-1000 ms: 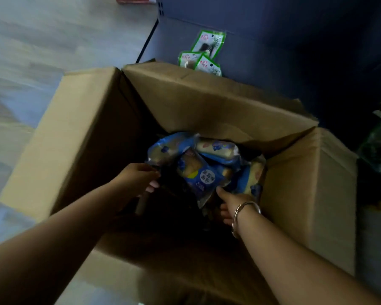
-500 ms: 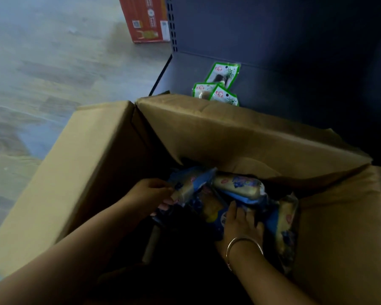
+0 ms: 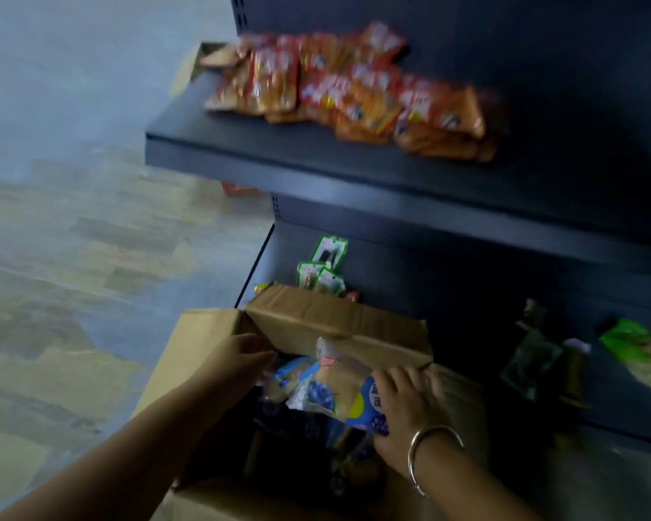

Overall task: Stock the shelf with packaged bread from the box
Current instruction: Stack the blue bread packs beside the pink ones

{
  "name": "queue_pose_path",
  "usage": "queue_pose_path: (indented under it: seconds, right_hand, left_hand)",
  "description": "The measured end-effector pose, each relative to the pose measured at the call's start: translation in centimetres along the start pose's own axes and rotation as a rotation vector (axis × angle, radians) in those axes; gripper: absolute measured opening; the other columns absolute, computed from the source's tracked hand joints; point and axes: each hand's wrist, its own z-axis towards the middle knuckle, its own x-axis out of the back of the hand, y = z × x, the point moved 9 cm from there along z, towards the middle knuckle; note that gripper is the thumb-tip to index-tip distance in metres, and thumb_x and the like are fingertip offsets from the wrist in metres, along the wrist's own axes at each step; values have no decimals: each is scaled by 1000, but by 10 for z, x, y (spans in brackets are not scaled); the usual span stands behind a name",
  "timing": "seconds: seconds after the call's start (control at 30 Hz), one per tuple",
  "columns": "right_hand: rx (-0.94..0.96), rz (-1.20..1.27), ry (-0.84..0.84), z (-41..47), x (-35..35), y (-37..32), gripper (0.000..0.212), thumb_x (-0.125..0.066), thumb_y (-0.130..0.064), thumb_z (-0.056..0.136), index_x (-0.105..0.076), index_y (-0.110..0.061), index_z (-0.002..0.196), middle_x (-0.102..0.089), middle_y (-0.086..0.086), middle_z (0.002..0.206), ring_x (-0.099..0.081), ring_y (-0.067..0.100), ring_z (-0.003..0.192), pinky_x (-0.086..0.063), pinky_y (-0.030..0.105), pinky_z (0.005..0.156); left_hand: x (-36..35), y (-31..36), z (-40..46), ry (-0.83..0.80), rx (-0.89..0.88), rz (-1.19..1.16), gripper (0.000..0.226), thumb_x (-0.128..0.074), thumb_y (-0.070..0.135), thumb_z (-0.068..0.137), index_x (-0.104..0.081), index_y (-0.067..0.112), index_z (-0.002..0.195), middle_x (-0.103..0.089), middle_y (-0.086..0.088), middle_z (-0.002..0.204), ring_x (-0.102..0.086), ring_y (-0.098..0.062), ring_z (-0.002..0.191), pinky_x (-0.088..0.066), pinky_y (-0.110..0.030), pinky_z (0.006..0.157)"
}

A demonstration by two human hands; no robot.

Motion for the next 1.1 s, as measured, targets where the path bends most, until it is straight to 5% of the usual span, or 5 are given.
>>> queue_pose_path:
  seconds: [0.17,0.33,0.6,0.8,1.1]
  right_hand:
    - [121,-6,187,-23,169,-15,83,-66,-52,17,-50,-26,94,-56,-8,80,-44,16,79,-30,40,80]
    - [232,-75,390,-56,325,-27,78,-55,-68,36,-46,-27,101,-42,-11,96,-41,12,87,-50,33,85]
    - [229,-173,716,-95,531,-26,95,-75,-50,16,-45,-23,102,-66,-8,90,-40,11,92,-55,29,71]
    - [200,-208,896,-134,629,-15,88,-83,-33,28,-44,-17,105,-64,3,94,-43,19,96,-53,40,76]
    - [99,-275,943,-129,677,25,90,-84,-32,31,-42,-16,109,-63,3,100,-39,18,100,-46,37,87]
  left_hand:
    - [57,119,-87,28,-127,113,27,-53,45,41,-65,22,50,-60,-9,58,-54,-21,60,-47,-29,65]
    - [88,225,-189,-89,-172,182,9,-61,2,85,-59,11,85,-55,-9,74,-46,-11,54,-30,-7,36]
    - [127,365,-301,-175,-414,147,19,-59,10,88,-62,18,105,-65,-4,87,-61,-21,83,-52,-38,81]
    - [132,447,-356,-232,-627,236,21,-57,5,89,-59,11,110,-61,-7,90,-57,-16,69,-54,-22,52]
    - [114,550,-397,-85,-992,299,55,-53,-6,85,-46,24,131,-58,1,92,-57,-15,77,-55,-25,70]
